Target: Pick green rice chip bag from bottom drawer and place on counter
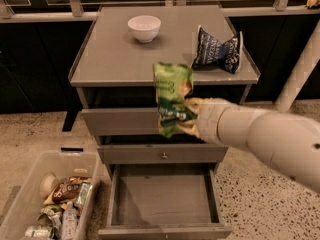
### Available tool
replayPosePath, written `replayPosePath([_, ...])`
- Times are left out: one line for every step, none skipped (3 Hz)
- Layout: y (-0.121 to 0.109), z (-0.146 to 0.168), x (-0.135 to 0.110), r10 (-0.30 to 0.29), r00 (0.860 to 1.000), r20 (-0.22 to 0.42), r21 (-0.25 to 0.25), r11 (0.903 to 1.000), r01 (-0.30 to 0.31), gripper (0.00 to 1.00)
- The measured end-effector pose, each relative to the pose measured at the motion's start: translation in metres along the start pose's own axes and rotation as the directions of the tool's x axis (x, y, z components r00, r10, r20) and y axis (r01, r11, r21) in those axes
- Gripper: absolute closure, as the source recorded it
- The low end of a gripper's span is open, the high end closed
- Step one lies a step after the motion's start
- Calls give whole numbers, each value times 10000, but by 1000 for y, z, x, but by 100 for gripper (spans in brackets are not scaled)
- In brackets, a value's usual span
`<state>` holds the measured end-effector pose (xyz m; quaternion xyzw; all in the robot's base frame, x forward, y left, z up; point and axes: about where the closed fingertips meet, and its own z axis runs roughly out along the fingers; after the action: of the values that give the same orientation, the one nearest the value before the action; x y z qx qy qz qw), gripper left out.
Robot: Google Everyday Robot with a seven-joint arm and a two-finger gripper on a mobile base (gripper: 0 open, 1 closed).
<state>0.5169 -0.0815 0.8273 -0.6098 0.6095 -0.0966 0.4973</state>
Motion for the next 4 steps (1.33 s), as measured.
replayPosePath([-90,1,-19,-466,9988,169,1105,9929,444,100])
replayPosePath([-113,2,-35,-632,9973,368,1396,9885,575,100])
replayPosePath([-116,3,-27,-879,9961,51,946,9917,871,100])
replayPosePath([-142,27,6,-1535,9873,-401,76,9881,1539,100])
